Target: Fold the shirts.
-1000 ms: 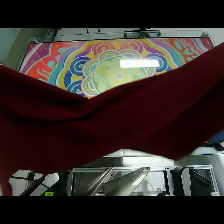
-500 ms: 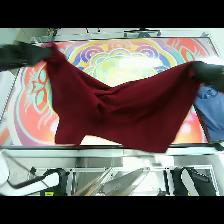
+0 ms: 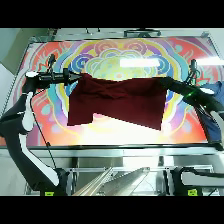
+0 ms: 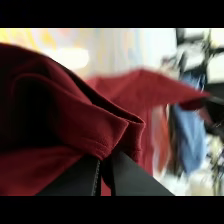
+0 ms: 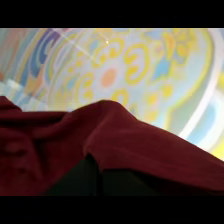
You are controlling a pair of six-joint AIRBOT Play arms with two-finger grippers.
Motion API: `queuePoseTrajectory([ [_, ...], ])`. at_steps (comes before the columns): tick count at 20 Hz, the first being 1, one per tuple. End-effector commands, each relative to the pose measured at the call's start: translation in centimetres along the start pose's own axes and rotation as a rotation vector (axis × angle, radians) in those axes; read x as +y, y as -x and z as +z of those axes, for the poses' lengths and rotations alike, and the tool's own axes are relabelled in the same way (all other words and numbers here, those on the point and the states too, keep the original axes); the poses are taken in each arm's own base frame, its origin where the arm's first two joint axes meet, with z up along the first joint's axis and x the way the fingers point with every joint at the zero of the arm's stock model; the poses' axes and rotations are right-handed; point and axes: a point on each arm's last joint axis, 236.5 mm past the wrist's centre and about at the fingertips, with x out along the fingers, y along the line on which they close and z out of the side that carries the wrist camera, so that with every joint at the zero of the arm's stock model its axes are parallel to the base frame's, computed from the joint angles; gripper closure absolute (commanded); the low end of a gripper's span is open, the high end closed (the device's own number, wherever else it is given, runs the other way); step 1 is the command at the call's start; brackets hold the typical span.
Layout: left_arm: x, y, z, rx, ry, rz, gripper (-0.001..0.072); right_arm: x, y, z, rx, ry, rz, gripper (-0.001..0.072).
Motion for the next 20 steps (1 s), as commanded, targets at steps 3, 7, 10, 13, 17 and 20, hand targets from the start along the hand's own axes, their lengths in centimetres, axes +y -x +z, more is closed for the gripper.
queuePoseTrajectory([
  [3,1.3,3.4,7.3,-0.219,-0.04,-0.09,0.0173,-1.7,-3.7,4.4,-0.086,0.04,0.006,0.03],
  [7,-0.2,8.9,7.7,-0.199,-0.047,-0.132,0.0009,-3.0,-1.0,4.5,0.007,-0.029,-0.049,0.0308],
  [10,4.9,11.3,3.1,-0.045,0.085,0.019,0.0009,-5.7,3.4,0.3,0.249,-0.078,-0.147,0.0412],
  [13,10.5,12.6,-2.2,0.111,0.203,0.194,0.0009,-6.9,7.8,-3.3,0.403,-0.189,-0.193,0.0412],
  [17,14.6,11.6,-4.4,0.146,0.215,0.318,0.001,-6.2,11.5,-6.3,0.427,-0.264,-0.203,0.0413],
  [20,14.9,9.2,-3.5,0.126,0.148,0.347,0.001,-4.7,12.6,-8.2,0.437,-0.269,-0.201,0.0413],
])
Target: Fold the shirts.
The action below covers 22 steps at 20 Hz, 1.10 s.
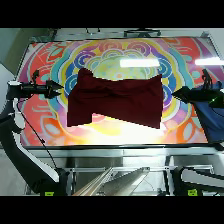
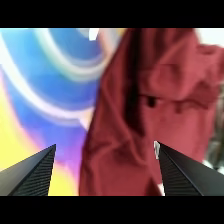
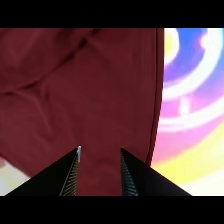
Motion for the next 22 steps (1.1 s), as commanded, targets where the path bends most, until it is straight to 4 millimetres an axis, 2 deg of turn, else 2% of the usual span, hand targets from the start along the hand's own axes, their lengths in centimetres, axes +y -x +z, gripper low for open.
queuePoseTrajectory([
  [1,1.0,-2.4,0.3,-0.002,-0.047,0.08,0.001,0.1,0.8,-3.7,0.047,-0.033,-0.013,0.0412],
  [5,0.2,-5.8,-1.4,0.078,-0.056,0.059,0.001,0.6,1.3,-5.6,0.06,-0.022,-0.012,0.0412],
  [7,-0.8,-7.0,-3.5,0.172,-0.06,0.026,0.0011,1.2,1.5,-6.4,0.086,-0.016,0.003,0.0412],
  [9,-2.0,-7.0,-5.5,0.259,-0.067,-0.012,0.0032,1.5,1.8,-6.8,0.1,-0.012,0.013,0.0412],
  [10,-2.5,-6.8,-6.5,0.3,-0.077,-0.032,0.0244,1.5,1.8,-6.8,0.099,-0.01,0.013,0.0412],
  [11,-2.7,-6.6,-7.1,0.326,-0.092,-0.047,0.0358,1.5,1.8,-6.8,0.099,-0.007,0.014,0.0411],
  [14,-2.5,-5.7,-7.3,0.334,-0.077,-0.059,0.0366,1.6,1.9,-7.6,0.133,0.0,0.019,0.0412],
  [16,-2.1,-5.0,-7.2,0.328,-0.066,-0.064,0.0665,0.5,2.0,-8.6,0.173,0.003,-0.028,0.0412],
  [17,-1.9,-4.7,-7.1,0.322,-0.057,-0.065,0.0695,-0.3,1.9,-9.1,0.191,-0.011,-0.059,0.041],
  [18,-1.8,-4.5,-7.0,0.317,-0.055,-0.066,0.0695,-1.3,1.8,-9.5,0.204,-0.025,-0.093,0.0406],
  [20,-1.9,-4.5,-7.0,0.315,-0.047,-0.07,0.0694,-2.9,1.4,-10.4,0.217,-0.081,-0.143,0.0319],
  [22,-2.2,-4.5,-7.2,0.325,-0.05,-0.074,0.0694,-3.6,0.6,-11.6,0.235,-0.149,-0.15,0.032],
])
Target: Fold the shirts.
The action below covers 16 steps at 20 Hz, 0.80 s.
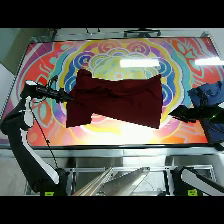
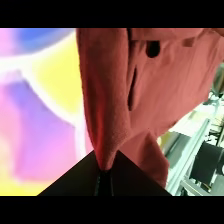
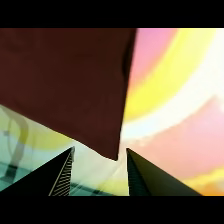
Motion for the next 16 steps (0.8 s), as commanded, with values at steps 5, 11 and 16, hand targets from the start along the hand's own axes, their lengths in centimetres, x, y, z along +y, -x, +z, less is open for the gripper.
queuePoseTrajectory([
  [5,-2.8,1.7,2.3,-0.104,-0.073,0.058,0.0697,-1.1,-6.0,-2.5,0.093,-0.123,-0.046,0.0325],
  [11,-3.5,1.7,2.3,-0.08,-0.114,0.236,0.0697,1.8,-12.4,-4.8,0.216,-0.182,0.06,0.0333],
  [16,-4.6,1.4,1.3,-0.039,-0.118,0.219,0.0695,5.5,-12.4,-3.8,0.166,-0.082,0.168,0.0693],
])
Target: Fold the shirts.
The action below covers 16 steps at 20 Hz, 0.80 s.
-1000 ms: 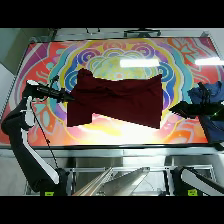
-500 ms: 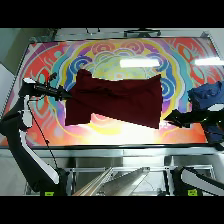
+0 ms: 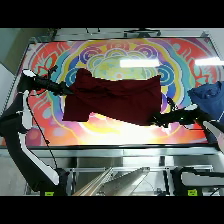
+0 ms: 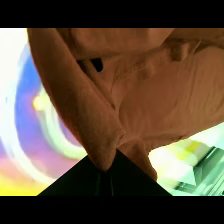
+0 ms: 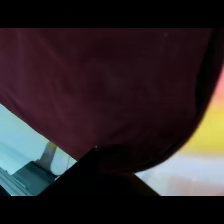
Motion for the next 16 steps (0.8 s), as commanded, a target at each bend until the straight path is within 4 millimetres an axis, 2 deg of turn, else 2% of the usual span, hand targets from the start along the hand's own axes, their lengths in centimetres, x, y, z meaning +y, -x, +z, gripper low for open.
queuePoseTrajectory([
  [1,-1.3,0.4,-0.7,0.033,-0.009,-0.015,0.0695,2.9,0.7,1.0,-0.059,0.077,0.066,0.0692],
  [3,-3.8,2.0,-0.3,-0.003,-0.044,-0.04,0.0695,6.1,4.0,1.8,-0.128,0.167,0.105,0.0692],
  [5,-8.0,5.1,-0.2,-0.055,-0.115,-0.066,0.0696,11.1,10.0,2.5,-0.247,0.314,0.158,0.0693],
  [6,-10.8,7.0,-0.4,-0.09,-0.169,-0.082,0.0695,13.9,14.2,2.8,-0.35,0.393,0.172,0.0692],
  [7,-14.3,9.3,-0.9,-0.148,-0.232,-0.107,0.0695,17.2,19.3,2.7,-0.485,0.493,0.18,0.0693],
  [8,-18.3,11.9,-2.1,-0.208,-0.305,-0.144,0.0695,20.6,24.7,1.7,-0.631,0.597,0.18,0.0692],
  [10,-26.5,17.2,-5.7,-0.349,-0.455,-0.219,0.0692,27.1,34.5,-2.6,-0.91,0.781,0.183,0.0692],
  [12,-33.6,22.9,-9.9,-0.535,-0.605,-0.243,0.0686,32.1,41.3,-8.3,-1.156,0.956,0.129,0.0692],
  [13,-36.5,25.8,-12.0,-0.65,-0.669,-0.208,0.0685,33.9,43.7,-11.0,-1.264,1.017,0.081,0.0692],
  [14,-38.4,28.3,-13.8,-0.761,-0.718,-0.136,0.0683,35.4,45.4,-13.1,-1.347,1.062,0.041,0.0693],
  [15,-39.9,30.7,-15.4,-0.876,-0.753,-0.037,0.0681,36.6,46.5,-15.1,-1.413,1.107,0.001,0.0692],
  [16,-41.0,32.3,-16.8,-0.956,-0.781,0.059,0.0679,37.7,47.2,-16.8,-1.464,1.148,-0.033,0.0692],
])
